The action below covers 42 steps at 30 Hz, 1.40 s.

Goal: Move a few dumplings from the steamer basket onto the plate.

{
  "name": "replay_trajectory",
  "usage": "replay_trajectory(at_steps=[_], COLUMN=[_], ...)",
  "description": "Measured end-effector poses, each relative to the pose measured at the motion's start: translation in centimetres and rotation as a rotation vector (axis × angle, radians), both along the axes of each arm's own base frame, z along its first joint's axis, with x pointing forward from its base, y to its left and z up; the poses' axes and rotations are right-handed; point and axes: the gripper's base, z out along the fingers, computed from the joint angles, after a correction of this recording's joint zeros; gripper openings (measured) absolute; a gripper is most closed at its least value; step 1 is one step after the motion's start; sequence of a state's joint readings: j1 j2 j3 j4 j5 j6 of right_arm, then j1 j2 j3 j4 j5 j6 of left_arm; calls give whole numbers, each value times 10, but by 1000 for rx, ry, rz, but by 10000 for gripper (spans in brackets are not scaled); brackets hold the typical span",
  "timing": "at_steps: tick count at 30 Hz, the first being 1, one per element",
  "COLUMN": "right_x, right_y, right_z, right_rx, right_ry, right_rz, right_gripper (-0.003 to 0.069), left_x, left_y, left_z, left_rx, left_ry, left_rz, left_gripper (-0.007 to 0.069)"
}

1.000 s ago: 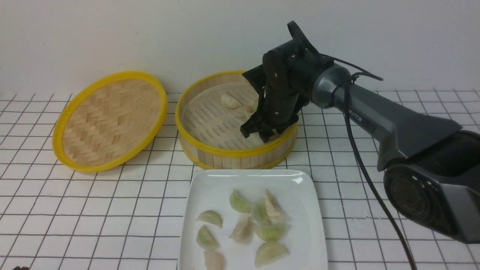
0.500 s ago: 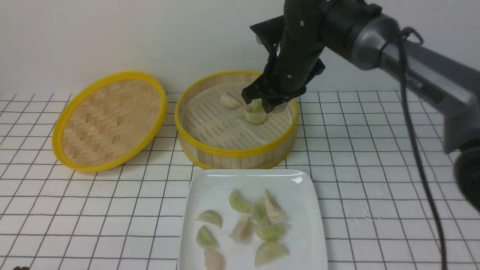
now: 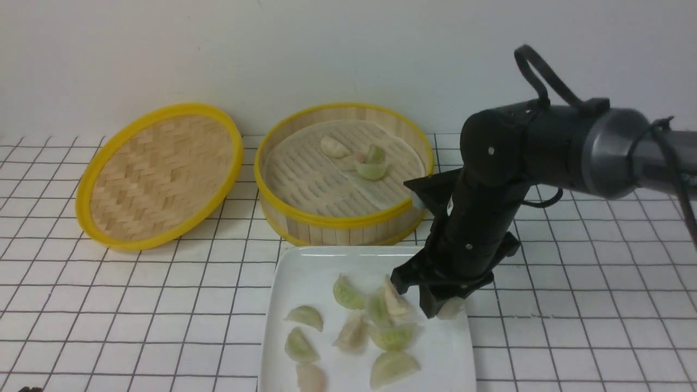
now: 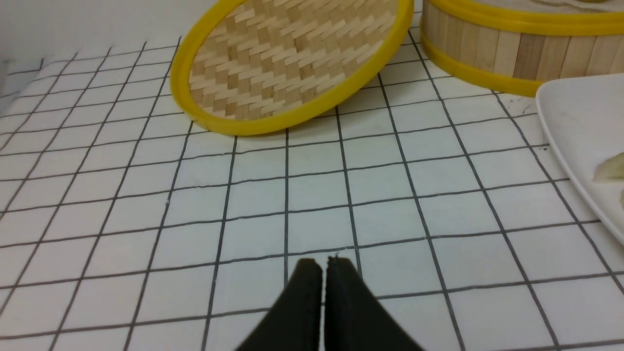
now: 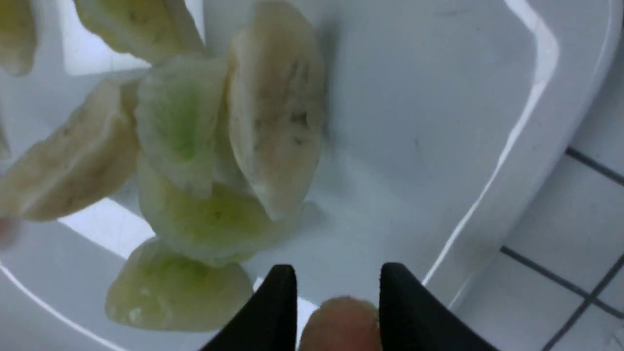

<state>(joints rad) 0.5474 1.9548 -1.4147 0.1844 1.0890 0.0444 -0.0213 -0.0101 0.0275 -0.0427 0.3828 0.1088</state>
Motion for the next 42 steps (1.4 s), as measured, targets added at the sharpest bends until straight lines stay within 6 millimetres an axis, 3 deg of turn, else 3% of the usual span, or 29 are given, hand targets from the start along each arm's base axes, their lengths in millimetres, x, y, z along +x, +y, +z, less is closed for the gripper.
replay_trajectory(at_steps=[7,9,11,12,15,18,20,21,22,24,26,29,31,36,42], right_x=[0,0,1,1,-12,-41,-74,-77,-109,-136,-165,-206,-218,-273,-303], right_y=[3,3,1,1,-13,-34,-57,-59,-78,-95,-113,-138,-145,-180,-198], right_z=[5,12,40,40,100,154,192,194,214,223,226,214,208,150,111], right_rx=[20,13,12,11,41,81,127,133,181,229,316,455,514,717,871], right_ry=[17,21,-28,-31,-189,-327,-425,-432,-493,-557,-670,-826,-892,-1160,-1353], right_rz=[13,32,63,64,60,24,-11,-18,-49,-69,-98,-145,-162,-194,-206], right_gripper=[518,537,518,518,389,222,111,90,27,4,-9,-12,-13,-13,-15], left_x=[0,0,0,0,0,0,0,0,0,0,0,0,0,0,0], left_y=[0,0,0,0,0,0,0,0,0,0,0,0,0,0,0], left_z=[0,0,0,0,0,0,0,0,0,0,0,0,0,0,0], left_rx=[0,0,0,0,0,0,0,0,0,0,0,0,0,0,0], left_ry=[0,0,0,0,0,0,0,0,0,0,0,0,0,0,1], left_rz=[0,0,0,0,0,0,0,0,0,0,0,0,0,0,0], left_gripper=[-6,-6,-6,-6,-6,-6,-6,-6,-6,-6,-6,-6,-6,-6,-6])
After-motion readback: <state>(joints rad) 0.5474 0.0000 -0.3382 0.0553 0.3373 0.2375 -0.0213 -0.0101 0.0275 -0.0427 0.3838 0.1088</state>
